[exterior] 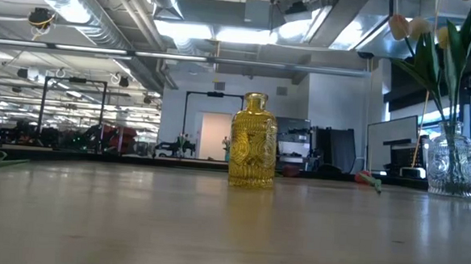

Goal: Sort flowers into vase by color
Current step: Put the yellow tulip into the transparent vase, then put the red tulip into the yellow transparent vase

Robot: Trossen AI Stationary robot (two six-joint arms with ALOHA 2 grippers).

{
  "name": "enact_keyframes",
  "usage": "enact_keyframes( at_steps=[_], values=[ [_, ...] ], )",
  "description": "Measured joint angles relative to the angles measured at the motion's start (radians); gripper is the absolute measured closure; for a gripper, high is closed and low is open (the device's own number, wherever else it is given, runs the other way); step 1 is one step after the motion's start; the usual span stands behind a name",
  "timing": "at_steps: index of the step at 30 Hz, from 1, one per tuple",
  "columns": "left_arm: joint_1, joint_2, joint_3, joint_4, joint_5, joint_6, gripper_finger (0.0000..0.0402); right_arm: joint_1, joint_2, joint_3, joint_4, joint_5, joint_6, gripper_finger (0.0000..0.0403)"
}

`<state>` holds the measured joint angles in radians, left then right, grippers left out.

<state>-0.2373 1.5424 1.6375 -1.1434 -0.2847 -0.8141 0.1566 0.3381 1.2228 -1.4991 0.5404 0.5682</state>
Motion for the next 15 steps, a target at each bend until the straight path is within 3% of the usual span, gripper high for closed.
enact_keyframes(
  at_steps=[8, 12, 15],
  values=[
    [-0.004, 0.027, -0.002, -0.391, 0.265, -0.042, 0.0275, 0.000, 0.043, 0.214, 0.000, -0.059, -0.140, 0.0166],
    [0.031, 0.029, -0.098, -0.426, 0.364, 0.104, 0.0267, 0.000, 0.099, 0.292, 0.000, -0.045, -0.158, 0.0147],
    [0.047, 0.030, -0.243, -0.405, 0.394, 0.316, 0.0252, 0.000, 0.149, 0.326, 0.001, -0.015, -0.173, 0.0136]
  ],
)
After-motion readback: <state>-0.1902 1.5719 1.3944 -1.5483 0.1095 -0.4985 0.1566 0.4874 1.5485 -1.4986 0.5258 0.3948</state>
